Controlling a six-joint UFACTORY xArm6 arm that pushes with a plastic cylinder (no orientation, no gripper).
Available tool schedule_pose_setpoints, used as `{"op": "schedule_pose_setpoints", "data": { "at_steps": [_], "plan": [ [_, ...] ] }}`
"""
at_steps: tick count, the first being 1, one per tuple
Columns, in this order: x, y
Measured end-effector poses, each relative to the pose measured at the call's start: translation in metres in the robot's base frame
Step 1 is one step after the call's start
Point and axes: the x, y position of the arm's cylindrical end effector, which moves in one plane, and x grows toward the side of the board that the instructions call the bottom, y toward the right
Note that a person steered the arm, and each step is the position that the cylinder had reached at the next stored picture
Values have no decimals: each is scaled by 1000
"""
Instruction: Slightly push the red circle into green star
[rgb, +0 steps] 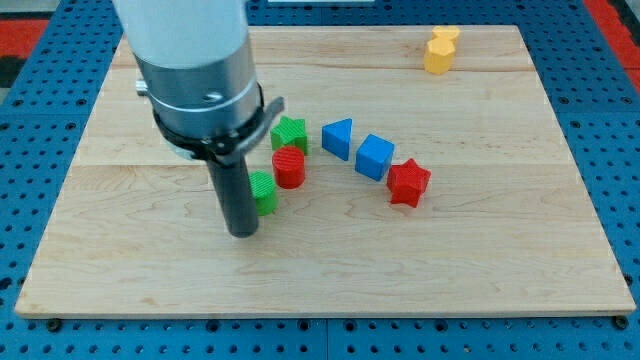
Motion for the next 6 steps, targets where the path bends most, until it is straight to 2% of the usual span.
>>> {"op": "schedule_pose_setpoints", "data": {
  "at_steps": [1,3,6],
  "plan": [
    [-11,43],
    [-89,48],
    [-102,65]
  ]
}}
